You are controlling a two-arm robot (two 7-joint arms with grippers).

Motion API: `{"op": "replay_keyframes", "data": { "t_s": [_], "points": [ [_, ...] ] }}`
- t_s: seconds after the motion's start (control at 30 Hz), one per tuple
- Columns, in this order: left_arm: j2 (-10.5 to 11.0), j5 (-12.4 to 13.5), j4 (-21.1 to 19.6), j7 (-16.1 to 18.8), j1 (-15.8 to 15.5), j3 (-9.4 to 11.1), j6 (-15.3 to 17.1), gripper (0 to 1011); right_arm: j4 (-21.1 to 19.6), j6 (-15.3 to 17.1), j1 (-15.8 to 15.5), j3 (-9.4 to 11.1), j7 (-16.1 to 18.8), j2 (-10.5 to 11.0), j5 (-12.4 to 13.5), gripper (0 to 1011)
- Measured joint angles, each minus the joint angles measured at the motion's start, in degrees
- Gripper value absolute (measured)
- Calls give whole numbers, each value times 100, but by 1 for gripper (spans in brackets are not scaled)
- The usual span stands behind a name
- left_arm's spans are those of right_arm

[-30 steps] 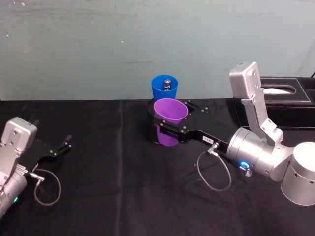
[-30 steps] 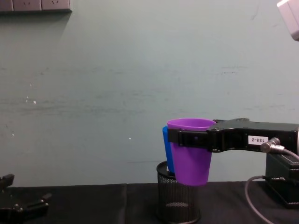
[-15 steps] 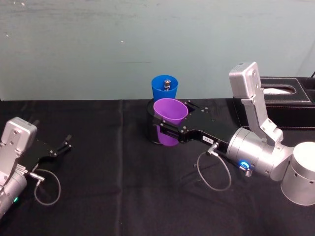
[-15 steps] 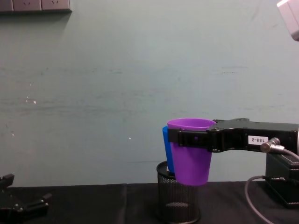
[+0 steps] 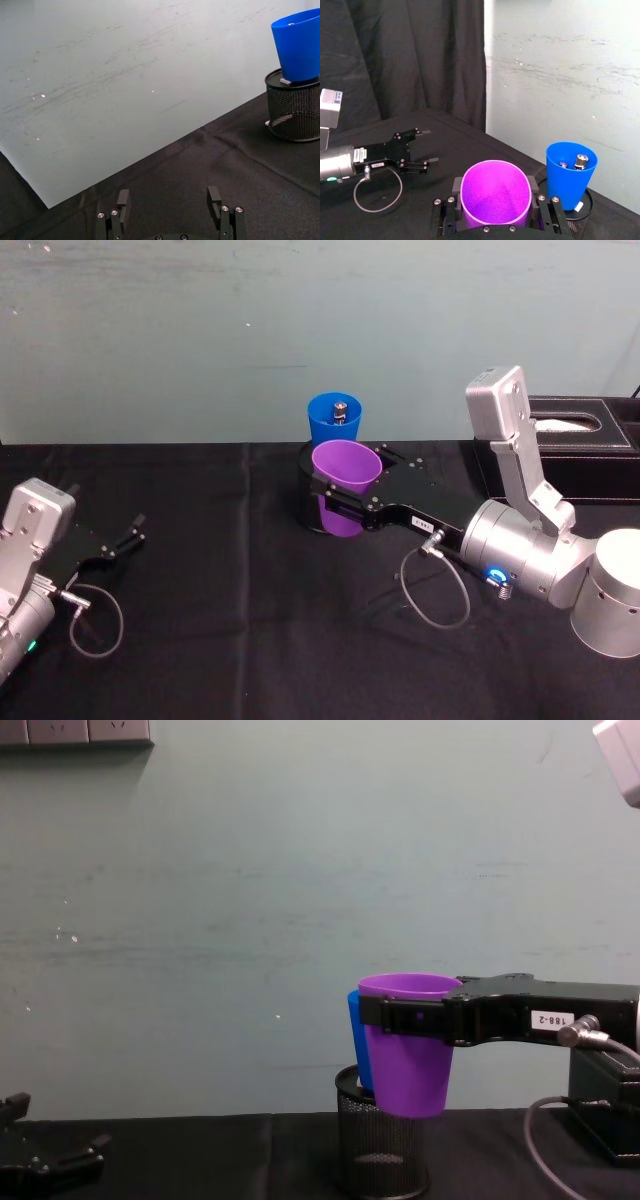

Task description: Pick up one cup with a gripper and tap it against the other cup.

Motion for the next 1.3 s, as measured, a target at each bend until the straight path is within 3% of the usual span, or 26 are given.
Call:
{"op": "replay_keyframes", "data": {
  "t_s": [1.3],
  "points": [
    [0, 0, 0, 0, 0, 0, 0, 1000, 0, 0, 0, 0, 0, 0, 0, 735]
  ]
}}
